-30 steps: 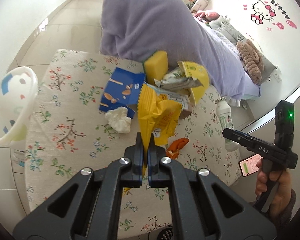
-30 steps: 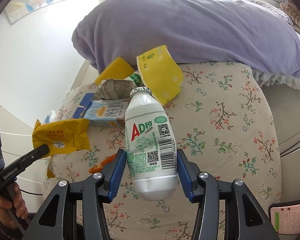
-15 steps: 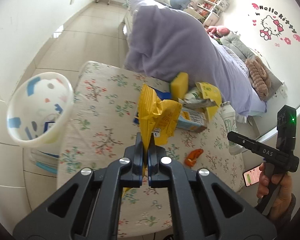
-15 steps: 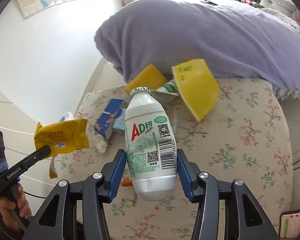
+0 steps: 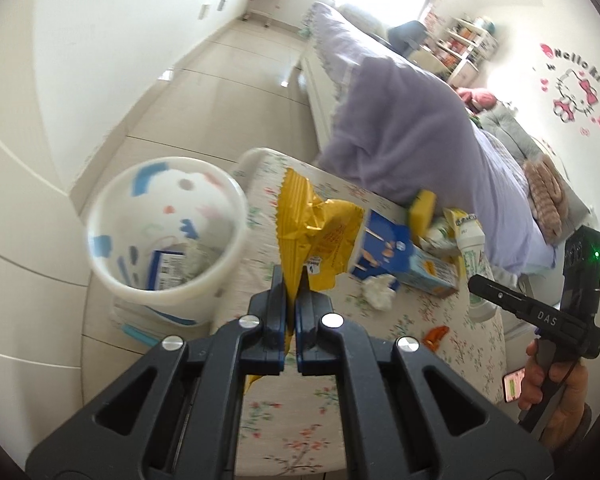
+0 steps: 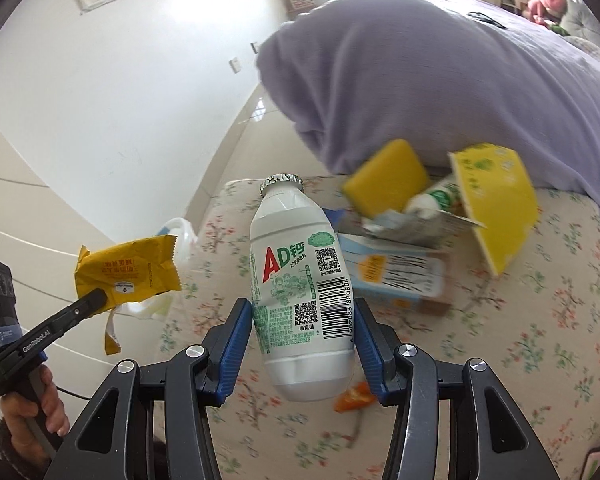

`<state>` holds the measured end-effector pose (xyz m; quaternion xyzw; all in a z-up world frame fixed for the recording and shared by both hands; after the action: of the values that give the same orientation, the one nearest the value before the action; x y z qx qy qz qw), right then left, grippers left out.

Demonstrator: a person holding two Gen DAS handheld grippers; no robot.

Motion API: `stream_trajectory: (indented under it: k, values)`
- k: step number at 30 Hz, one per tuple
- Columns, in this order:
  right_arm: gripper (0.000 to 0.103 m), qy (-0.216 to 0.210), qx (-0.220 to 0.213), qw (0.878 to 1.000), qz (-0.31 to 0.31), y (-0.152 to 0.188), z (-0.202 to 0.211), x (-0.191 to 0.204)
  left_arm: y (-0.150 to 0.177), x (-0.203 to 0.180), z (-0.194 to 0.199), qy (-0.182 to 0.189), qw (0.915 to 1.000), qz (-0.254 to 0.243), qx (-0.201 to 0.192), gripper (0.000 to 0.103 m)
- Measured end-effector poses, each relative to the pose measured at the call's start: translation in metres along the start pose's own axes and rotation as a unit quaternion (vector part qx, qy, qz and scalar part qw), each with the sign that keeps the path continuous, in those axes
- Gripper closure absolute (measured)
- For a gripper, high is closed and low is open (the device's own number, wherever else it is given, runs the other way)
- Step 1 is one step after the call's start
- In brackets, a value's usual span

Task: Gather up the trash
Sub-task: 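Carry the bottle and yellow wrapper to the wastebasket and release both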

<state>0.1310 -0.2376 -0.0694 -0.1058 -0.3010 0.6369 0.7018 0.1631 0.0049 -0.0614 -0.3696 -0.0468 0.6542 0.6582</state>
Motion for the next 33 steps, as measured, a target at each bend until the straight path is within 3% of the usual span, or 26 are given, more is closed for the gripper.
stream_trajectory:
  k: [8, 14, 24, 25, 27, 29, 32, 33]
  values:
    - [0.052, -0.036, 0.001, 0.999, 0.019, -0.018, -0.031, 0.047, -0.019, 0.053, 0.006, -0.071, 0.9965, 0.035, -0.025, 0.099]
    - [0.052, -0.063, 0.001, 0.998, 0.028, -0.031, -0.061, 0.086, -0.028, 0.079, -0.004, -0.104, 0.9927, 0.056, -0.026, 0.099]
    - [0.052, -0.098, 0.009, 0.995, 0.03, -0.031, -0.099, 0.136, -0.042, 0.102, -0.011, -0.124, 0.9901, 0.053, -0.038, 0.097]
    - [0.052, -0.101, 0.01, 0.994, 0.031, -0.031, -0.103, 0.14, -0.044, 0.105, -0.009, -0.125, 0.9899, 0.052, -0.041, 0.092]
    - [0.052, -0.104, 0.012, 0.994, 0.034, -0.032, -0.111, 0.147, -0.047, 0.111, -0.007, -0.136, 0.9884, 0.051, -0.047, 0.071]
    - [0.051, -0.107, 0.015, 0.994, 0.036, -0.031, -0.118, 0.153, -0.048, 0.117, -0.004, -0.147, 0.9864, 0.052, -0.05, 0.041]
    - [0.052, -0.111, 0.018, 0.993, 0.038, -0.029, -0.124, 0.158, -0.047, 0.125, -0.001, -0.171, 0.983, 0.05, -0.046, 0.023]
    - [0.052, -0.112, 0.018, 0.993, 0.038, -0.031, -0.127, 0.159, -0.046, 0.128, 0.0, -0.18, 0.9815, 0.049, -0.043, 0.022]
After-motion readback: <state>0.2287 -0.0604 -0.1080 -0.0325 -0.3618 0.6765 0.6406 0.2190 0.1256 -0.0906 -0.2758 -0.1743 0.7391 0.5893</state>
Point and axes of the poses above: each gripper's, at about its wrist camera, not at the fingertips, and z roughly against the way its jaws point, x to its left, y to its underside, the point moved 7 cm from there along -z, roughly the way its jaws point, and after that the axes turned 3 degrees about z, right-handed, at the moved point
